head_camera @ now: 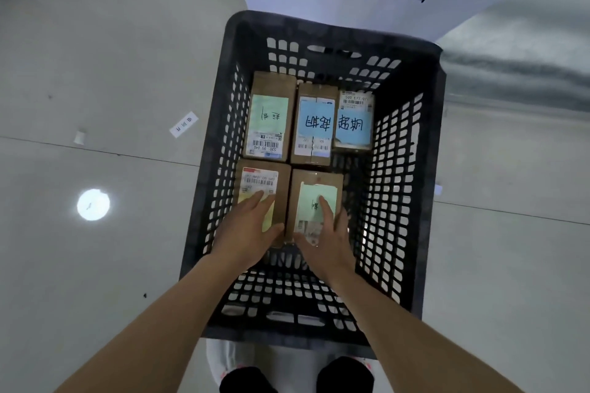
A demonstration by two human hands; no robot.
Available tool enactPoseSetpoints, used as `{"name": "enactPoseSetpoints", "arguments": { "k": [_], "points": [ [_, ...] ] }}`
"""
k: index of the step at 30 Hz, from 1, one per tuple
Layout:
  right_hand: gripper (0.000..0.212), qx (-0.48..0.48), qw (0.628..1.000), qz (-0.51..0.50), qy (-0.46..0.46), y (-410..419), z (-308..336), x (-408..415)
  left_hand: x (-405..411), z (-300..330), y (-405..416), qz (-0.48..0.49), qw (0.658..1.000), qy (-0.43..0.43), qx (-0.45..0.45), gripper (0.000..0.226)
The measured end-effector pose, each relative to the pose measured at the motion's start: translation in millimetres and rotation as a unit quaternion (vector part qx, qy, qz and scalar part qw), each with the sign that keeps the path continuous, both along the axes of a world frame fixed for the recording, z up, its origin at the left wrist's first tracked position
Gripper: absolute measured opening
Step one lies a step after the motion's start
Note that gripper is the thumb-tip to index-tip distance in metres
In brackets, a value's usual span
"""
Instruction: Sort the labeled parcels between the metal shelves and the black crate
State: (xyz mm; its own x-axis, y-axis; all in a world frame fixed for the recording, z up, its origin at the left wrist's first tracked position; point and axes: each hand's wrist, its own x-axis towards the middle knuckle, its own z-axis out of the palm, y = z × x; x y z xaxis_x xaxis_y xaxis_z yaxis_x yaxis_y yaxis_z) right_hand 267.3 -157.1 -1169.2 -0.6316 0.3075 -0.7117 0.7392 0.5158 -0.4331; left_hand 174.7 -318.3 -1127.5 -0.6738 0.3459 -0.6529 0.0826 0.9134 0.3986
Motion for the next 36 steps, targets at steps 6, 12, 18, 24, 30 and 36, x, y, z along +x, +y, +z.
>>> {"name": "enactPoseSetpoints", "arguments": {
  "k": [6, 12, 18, 24, 30, 36],
  "points": [
    [0.078, -0.024, 0.999, 0.033, -0.032, 18, 8, -10, 7, -1, 6, 0.000, 0.999, -0.027, -0.017, 0.071],
    [0.073, 0.022, 0.991, 0.126, -0.025, 34, 80, -14, 7, 63, 14, 0.006, 1.000, -0.020, -0.022, 0.069],
    [0.070, 0.045, 0.986, 0.158, 0.022, 61, 231, -37, -13, 209, 33, -0.010, 0.999, 0.034, -0.009, 0.066],
    [0.071, 0.092, 0.976, 0.182, 0.070, 100, 430, -81, -50, 399, 65, -0.024, 0.993, 0.112, 0.027, 0.064],
    [0.071, 0.164, 0.959, 0.182, 0.143, 136, 631, -104, -76, 600, 103, -0.032, 0.975, 0.208, 0.065, 0.062],
    [0.073, 0.229, 0.937, 0.168, 0.203, 160, 814, -88, -66, 777, 136, -0.057, 0.952, 0.271, 0.128, 0.061]
  ]
}}
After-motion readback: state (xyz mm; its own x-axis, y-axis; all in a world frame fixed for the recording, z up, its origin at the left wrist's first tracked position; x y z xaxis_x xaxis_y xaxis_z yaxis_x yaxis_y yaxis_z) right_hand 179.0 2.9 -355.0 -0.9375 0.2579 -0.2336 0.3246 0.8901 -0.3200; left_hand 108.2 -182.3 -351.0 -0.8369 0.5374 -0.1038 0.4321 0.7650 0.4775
